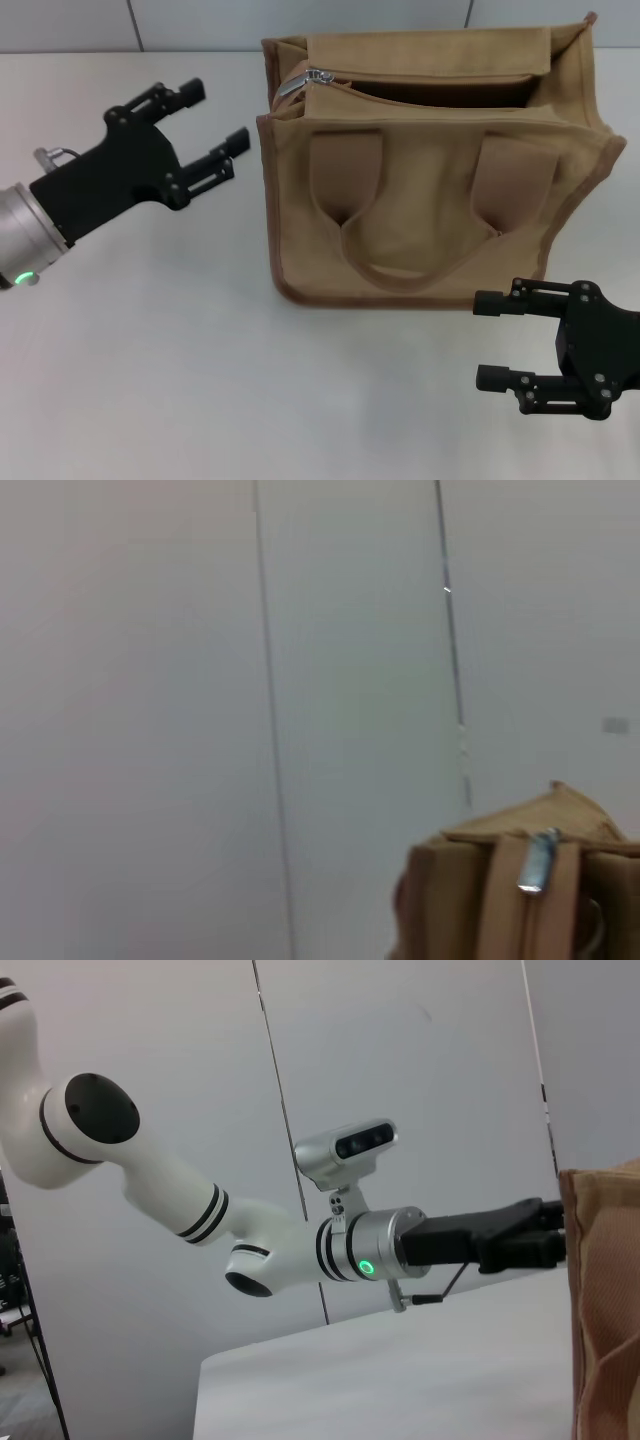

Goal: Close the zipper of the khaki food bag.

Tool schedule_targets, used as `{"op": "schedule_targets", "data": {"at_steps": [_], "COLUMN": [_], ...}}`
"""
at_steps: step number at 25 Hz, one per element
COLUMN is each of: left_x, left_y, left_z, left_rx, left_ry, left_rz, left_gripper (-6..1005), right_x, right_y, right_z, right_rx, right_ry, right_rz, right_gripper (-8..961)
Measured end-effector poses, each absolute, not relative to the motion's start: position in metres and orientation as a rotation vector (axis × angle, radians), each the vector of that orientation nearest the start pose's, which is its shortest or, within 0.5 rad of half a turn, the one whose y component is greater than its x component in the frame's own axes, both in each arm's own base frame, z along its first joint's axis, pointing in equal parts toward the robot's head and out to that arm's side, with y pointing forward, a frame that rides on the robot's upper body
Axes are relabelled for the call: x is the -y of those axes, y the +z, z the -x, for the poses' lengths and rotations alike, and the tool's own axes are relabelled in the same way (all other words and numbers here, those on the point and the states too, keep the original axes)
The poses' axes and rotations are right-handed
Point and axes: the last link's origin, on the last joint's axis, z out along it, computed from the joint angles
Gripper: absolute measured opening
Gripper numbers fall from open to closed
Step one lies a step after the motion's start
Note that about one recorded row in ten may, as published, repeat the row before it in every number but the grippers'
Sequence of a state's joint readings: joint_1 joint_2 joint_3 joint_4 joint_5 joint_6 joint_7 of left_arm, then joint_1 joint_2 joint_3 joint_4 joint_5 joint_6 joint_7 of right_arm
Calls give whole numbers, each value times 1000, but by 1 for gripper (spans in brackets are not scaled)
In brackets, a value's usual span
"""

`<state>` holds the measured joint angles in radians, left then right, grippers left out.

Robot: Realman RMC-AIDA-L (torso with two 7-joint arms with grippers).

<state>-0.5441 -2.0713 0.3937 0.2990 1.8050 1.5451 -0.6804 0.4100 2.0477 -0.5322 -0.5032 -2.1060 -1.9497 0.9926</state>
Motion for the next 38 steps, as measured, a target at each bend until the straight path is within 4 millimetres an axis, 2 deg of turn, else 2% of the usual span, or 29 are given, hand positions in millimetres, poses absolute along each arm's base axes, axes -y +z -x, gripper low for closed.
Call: {"op": "schedule_targets", "data": {"at_steps": [6,7,10,22,27,38], "left_x": [-335,-344,-352,-354,-353,-347], "left_y": [-13,-17,-23,-26,-21,-14], "left_z": [264,259,253,246,244,235], "left_rx": [174,174,168,125,128,98], "left_ry": [-916,-887,-868,-866,-906,-1022], "left_rz": [2351,2361,2373,2413,2393,2384], "left_gripper": [657,656,652,638,401,174], "right_x": [-242,-242,-243,-241,-240,-239], "right_y": [5,5,6,6,6,9], "right_z": [-285,-285,-284,-285,-285,-283], "right_rx": [-330,-331,-330,-336,-336,-327], "right_ry": [1028,1028,1027,1041,1046,1083], "right_rz": [2860,2861,2862,2849,2849,2839], "right_gripper": [633,632,628,614,608,595]}}
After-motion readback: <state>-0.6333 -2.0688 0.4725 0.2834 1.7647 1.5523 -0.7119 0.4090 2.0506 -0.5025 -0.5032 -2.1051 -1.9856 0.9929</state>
